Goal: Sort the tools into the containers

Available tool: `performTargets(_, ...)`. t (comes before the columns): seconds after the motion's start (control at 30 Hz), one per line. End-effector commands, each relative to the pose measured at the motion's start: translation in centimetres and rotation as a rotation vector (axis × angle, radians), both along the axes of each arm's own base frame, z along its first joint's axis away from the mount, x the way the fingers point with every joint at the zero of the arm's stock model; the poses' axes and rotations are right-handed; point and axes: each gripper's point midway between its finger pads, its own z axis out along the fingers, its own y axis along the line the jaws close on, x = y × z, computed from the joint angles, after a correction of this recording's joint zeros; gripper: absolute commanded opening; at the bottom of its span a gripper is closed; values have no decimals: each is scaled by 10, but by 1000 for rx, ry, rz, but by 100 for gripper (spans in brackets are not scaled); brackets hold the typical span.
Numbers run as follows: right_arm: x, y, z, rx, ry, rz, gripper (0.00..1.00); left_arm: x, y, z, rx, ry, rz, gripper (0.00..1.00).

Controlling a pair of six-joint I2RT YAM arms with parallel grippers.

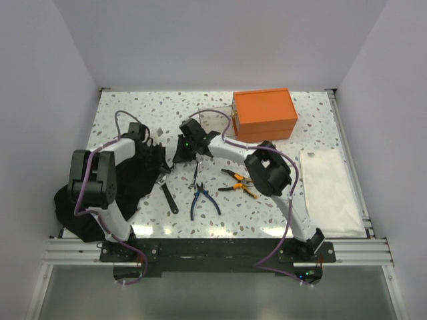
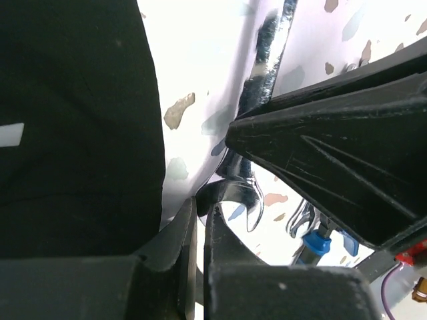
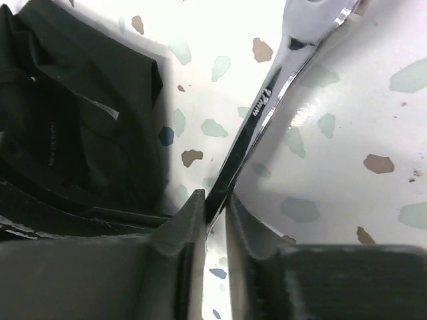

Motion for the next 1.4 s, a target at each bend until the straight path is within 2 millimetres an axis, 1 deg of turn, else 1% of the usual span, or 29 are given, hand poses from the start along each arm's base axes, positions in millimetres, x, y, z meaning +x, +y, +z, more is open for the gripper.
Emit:
performTargets(0.0, 12, -7, -8, -85, -106, 35, 2, -11, -7, 24, -33, -8, -35, 8)
performTargets(0.03, 13, -7, -1, -85, -128, 51, 0, -10, -7, 28, -36, -17, -38, 17)
performTargets(0.07, 13, -9, 5, -97, -160, 79, 0, -8, -8, 34, -40, -30, -47, 35)
performTargets(0.1, 18, -10, 26, -76, -195, 84, 0, -3, -9, 47, -40, -60, -66, 40)
performTargets(0.13, 16, -11, 32, -74, -219, 116, 0, 0, -8, 54, -39, -76, -74, 43)
performTargets(0.17, 19, -10, 44, -56, -249, 129, 0, 3, -8, 62, -38, -92, -88, 45)
performTargets(0.2, 23, -12, 69, -29, -290, 136, 0, 7, -9, 77, -45, -119, -116, 50)
performTargets(0.27, 26, -15, 91, -11, -338, 169, 0, 10, -10, 93, -61, -147, -143, 52)
performTargets(0.3, 32, -20, 102, -5, -360, 170, 0, 11, -12, 110, -90, -178, -173, 54)
performTargets(0.33, 34, -22, 123, 7, -404, 179, 0, 12, -13, 118, -102, -191, -183, 54)
performTargets(0.37, 37, -25, 132, 11, -421, 181, 0, 14, -14, 126, -116, -208, -192, 55)
performTargets(0.4, 42, -31, 140, 12, -432, 173, 0, 17, -14, 142, -149, -245, -207, 55)
performTargets(0.43, 45, -34, 162, 30, -467, 165, 0, 19, -13, 150, -162, -263, -207, 55)
performTargets(0.47, 52, -44, 169, 20, -483, 154, 0, 23, -14, 158, -167, -289, -211, 55)
performTargets(0.5, 56, -49, 179, 17, -504, 145, 0, 30, -5, 163, -166, -314, -182, 55)
performTargets(0.53, 61, -54, 191, 15, -539, 140, 0, 34, -1, 166, -164, -328, -168, 55)
performTargets(0.57, 71, -68, 203, -3, -565, 105, 0, 38, 4, 166, -162, -339, -149, 55)
performTargets(0.63, 84, -85, 215, -42, -599, 60, 0, 47, 8, 166, -160, -362, -130, 55)
performTargets(0.67, 93, -102, 218, -69, -598, 20, 0, 49, 11, 164, -157, -362, -117, 55)
performTargets(0.73, 106, -123, 218, -129, -618, -28, 0, 58, 14, 161, -162, -368, -94, 54)
performTargets(0.77, 114, -137, 215, -158, -619, -45, 0, 60, 16, 161, -164, -368, -84, 54)
performTargets(0.87, 126, -156, 209, -212, -643, -38, 0, 71, 17, 158, -173, -373, -73, 54)
performTargets(0.9, 127, -158, 202, -232, -648, -21, 0, 74, 17, 156, -175, -373, -69, 54)
performTargets(1.0, 131, -157, 193, -288, -721, 93, 0, 80, 17, 155, -183, -380, -61, 53)
performTargets(1.13, 136, -152, 186, -341, -811, 247, 0, 79, 17, 150, -181, -369, -57, 52)
performTargets(1.17, 133, -148, 183, -340, -812, 285, 0, 78, 17, 148, -178, -365, -57, 52)
performTargets(1.2, 136, -149, 184, -351, -819, 299, 0, 77, 18, 146, -177, -360, -56, 52)
performTargets(1.27, 137, -152, 169, -400, -800, 330, 0, 73, 17, 142, -182, -350, -54, 52)
performTargets(1.37, 141, -159, 156, -454, -785, 339, 0, 70, 15, 138, -191, -344, -49, 52)
